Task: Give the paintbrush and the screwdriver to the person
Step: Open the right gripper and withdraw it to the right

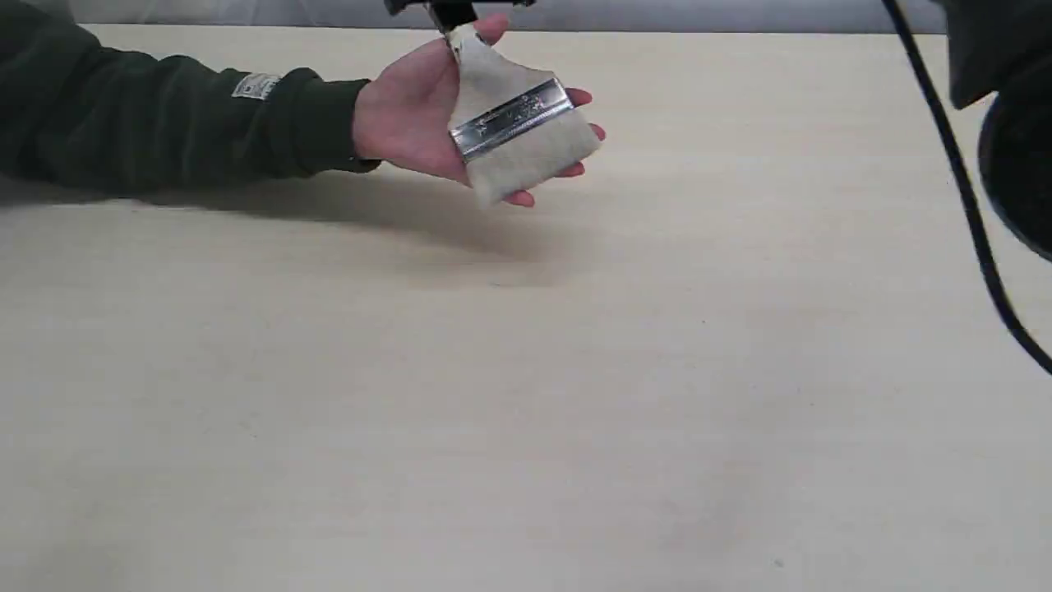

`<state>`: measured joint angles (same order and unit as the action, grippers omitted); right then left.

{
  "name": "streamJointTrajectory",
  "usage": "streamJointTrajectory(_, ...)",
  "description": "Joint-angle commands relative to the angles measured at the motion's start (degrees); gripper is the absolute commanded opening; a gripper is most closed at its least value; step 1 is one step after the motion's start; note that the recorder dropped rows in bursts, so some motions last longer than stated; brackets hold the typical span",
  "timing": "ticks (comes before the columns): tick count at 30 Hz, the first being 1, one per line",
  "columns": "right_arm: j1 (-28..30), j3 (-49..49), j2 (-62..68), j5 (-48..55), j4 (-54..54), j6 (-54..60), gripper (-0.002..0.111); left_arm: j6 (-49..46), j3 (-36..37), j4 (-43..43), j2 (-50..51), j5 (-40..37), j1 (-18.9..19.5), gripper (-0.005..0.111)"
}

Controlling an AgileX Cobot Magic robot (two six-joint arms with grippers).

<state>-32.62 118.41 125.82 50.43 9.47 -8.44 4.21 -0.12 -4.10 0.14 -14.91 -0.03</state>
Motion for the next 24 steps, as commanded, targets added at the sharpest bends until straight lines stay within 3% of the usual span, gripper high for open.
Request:
streamJointTrajectory(1, 0.58, 0.23, -3.78, 2.04, 0.44, -0.16, 0.060, 0.12, 0.12, 0.16, -0.14, 0.67, -0.37, 0.000)
streamJointTrajectory(5, 0.58, 0.02, -6.55, 7.00, 0.44, 0.81, 0.057, 0.12, 0.12, 0.16, -0.14, 0.67, -0.37, 0.000)
streamJointTrajectory(9, 0.32, -2.66, -9.48, 9.28, -0.35, 1.94, 0.045, 0.12, 0.12, 0.16, -0.14, 0.67, -0.37, 0.000)
streamJointTrajectory(13, -0.33, -10.81, -14.64, 5.87, -0.47, 1.94, 0.037, 0.12, 0.12, 0.16, -0.14, 0.67, -0.37, 0.000)
streamJointTrajectory(24, -0.86, -36.74, -35.34, -5.27, -2.59, -0.15, 0.037, 0.12, 0.12, 0.27, -0.14, 0.45, -0.37, 0.000)
